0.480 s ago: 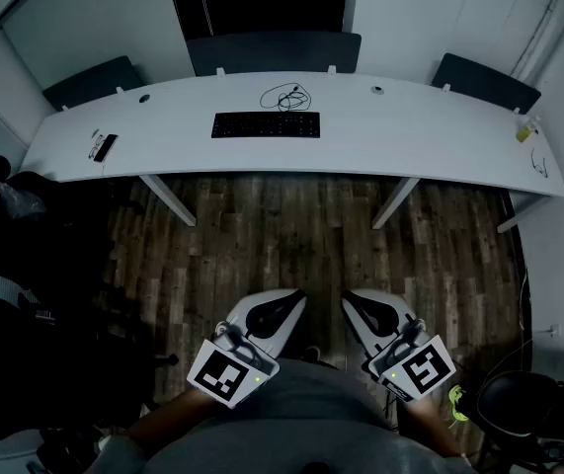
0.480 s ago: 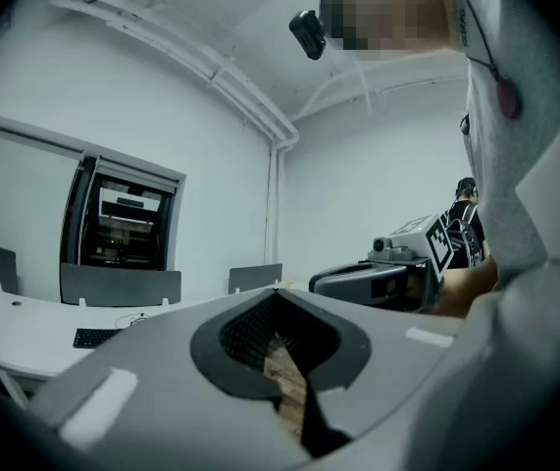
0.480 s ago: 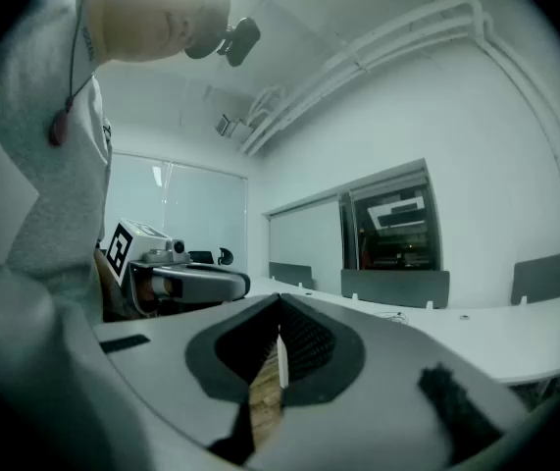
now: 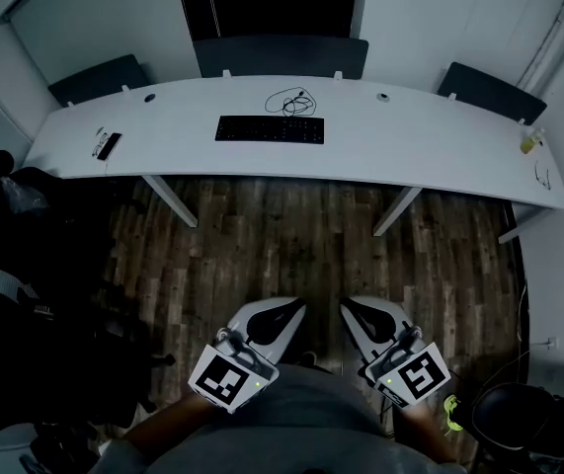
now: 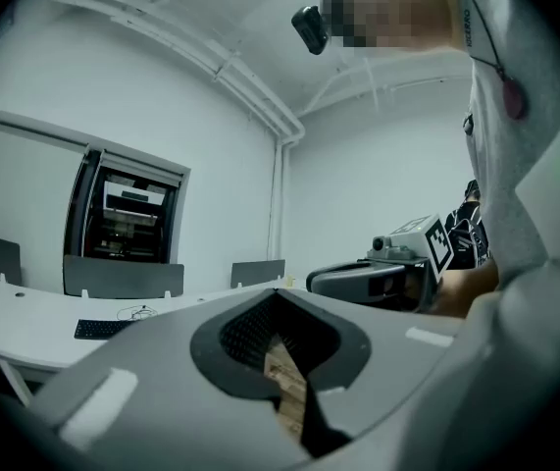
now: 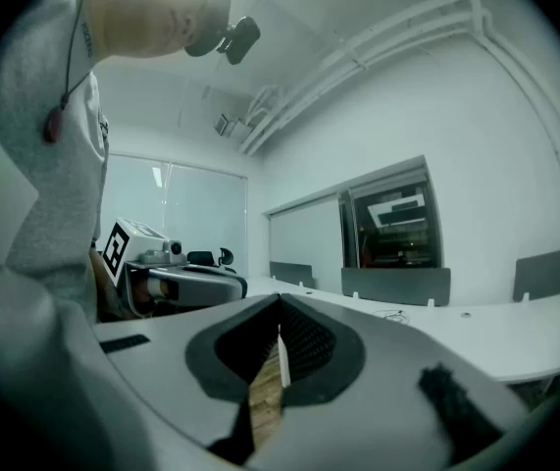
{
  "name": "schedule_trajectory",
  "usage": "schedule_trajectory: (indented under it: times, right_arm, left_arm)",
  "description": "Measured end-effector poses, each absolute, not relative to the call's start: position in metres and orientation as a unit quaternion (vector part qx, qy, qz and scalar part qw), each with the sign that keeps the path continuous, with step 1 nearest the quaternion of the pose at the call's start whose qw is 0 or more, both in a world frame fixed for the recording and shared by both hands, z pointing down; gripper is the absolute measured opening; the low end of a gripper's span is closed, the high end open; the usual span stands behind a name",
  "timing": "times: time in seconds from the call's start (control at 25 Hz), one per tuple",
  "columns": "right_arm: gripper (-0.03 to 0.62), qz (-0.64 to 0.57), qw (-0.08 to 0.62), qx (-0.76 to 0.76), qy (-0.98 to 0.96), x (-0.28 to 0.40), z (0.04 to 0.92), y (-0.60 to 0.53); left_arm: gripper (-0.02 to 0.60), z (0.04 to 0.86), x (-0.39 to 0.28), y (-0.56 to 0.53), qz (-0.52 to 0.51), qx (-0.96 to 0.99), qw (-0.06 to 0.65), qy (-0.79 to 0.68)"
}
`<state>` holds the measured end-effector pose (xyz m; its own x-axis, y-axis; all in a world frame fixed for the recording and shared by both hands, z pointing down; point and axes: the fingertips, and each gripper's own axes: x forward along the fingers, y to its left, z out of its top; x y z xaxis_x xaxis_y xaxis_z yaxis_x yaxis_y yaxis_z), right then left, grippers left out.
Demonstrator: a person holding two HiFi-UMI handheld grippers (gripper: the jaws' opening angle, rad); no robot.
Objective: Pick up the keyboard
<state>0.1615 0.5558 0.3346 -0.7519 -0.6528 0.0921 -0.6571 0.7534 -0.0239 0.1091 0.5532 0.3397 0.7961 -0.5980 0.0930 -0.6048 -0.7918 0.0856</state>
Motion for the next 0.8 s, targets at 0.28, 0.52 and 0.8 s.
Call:
schedule_trajectory:
  times: [0.28,0.52,0.8]
  right_arm:
    - [0.006,0.063,0.041,0.348,-0.934,0.167,0.349,0.547]
    - [0.006,0.076,0.024,0.336,-0.938,0.151,0.35,0.517]
    - [0.006,0.066,0.046,0.369,-0.926,0.143,0.358,0.447]
  left_arm:
    - [0.003,0.351,0.098,0.543,0.048,0.936,0.074,-0.341]
    - [0.003,0.363,0.077,0.513,0.049,0.934,0.084,-0.344]
    - [0.003,0.376,0.047,0.446,0.048,0.93,0.096,-0.352]
